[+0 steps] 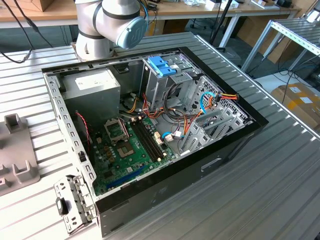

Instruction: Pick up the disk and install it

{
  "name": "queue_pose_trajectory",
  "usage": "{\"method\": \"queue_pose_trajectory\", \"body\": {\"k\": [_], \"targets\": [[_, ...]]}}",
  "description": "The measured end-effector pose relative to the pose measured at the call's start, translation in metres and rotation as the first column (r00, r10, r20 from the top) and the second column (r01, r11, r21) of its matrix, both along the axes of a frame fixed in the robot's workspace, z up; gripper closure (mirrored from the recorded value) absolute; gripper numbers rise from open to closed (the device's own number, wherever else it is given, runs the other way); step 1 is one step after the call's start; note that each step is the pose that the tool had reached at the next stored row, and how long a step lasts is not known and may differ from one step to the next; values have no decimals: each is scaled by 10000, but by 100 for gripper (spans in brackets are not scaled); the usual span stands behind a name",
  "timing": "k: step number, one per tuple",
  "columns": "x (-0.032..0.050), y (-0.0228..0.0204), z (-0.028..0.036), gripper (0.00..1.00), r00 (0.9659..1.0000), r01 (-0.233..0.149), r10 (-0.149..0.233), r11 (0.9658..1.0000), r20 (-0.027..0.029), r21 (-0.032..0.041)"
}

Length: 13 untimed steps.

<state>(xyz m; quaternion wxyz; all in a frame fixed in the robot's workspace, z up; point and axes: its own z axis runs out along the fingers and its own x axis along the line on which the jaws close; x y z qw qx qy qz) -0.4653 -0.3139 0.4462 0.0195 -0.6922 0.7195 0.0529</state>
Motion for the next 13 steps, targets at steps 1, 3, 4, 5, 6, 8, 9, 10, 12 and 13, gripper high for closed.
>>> {"method": "queue_pose_trajectory", "body": {"k": [1,3,4,5,6,8,9,10,12,13], "targets": [[0,0,6,63,10000,0,0,10000,0,0],[0,0,19,63,10000,0,0,10000,0,0],[0,0,24,63,10000,0,0,10000,0,0],[0,0,30,63,10000,0,0,10000,1,0],[0,0,35,63,10000,0,0,10000,0,0],[0,0,46,63,10000,0,0,10000,1,0],[0,0,51,63,10000,0,0,10000,0,0],[0,0,57,63,10000,0,0,10000,0,0],[0,0,66,63,10000,0,0,10000,0,0],[0,0,73,63,10000,0,0,10000,1,0]]}}
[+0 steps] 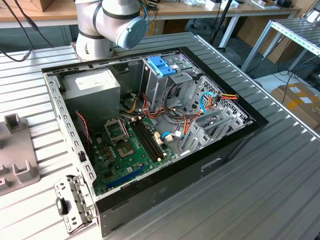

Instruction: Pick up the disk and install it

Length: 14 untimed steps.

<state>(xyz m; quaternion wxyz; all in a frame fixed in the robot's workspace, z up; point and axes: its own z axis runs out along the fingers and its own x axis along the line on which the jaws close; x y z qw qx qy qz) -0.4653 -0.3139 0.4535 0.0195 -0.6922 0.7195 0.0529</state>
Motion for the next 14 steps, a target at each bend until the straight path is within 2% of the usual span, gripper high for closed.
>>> {"method": "queue_pose_trajectory", "body": {"k": [14], "targets": [[0,0,139,63,10000,0,0,10000,-1,0]]}}
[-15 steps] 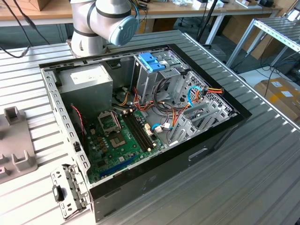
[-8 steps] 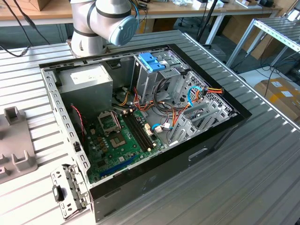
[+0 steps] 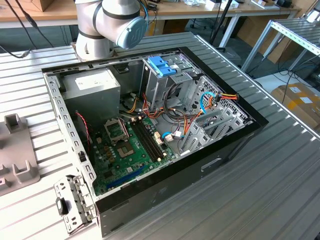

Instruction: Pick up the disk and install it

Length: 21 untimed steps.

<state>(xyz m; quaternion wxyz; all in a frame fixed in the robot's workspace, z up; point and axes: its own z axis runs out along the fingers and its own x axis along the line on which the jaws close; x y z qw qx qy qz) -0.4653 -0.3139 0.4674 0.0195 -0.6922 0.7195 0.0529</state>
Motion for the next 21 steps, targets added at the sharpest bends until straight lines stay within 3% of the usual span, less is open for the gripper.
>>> {"method": "queue_pose_trajectory", "body": {"k": [21], "targets": [[0,0,206,63,10000,1,-1,10000,-1,0]]}}
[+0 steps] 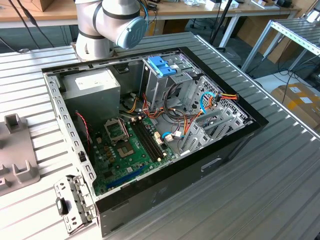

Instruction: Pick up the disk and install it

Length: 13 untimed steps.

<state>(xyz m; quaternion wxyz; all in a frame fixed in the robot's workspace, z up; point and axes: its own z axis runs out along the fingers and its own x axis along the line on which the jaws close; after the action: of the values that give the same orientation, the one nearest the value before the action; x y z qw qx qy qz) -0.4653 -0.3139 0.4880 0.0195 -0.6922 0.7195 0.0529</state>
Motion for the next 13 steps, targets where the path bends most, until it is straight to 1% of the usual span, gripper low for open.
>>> {"method": "queue_pose_trajectory", "body": {"k": [4,13], "targets": [[0,0,58,63,10000,0,0,10000,0,0],[0,0,162,63,10000,0,0,10000,1,0]]}}
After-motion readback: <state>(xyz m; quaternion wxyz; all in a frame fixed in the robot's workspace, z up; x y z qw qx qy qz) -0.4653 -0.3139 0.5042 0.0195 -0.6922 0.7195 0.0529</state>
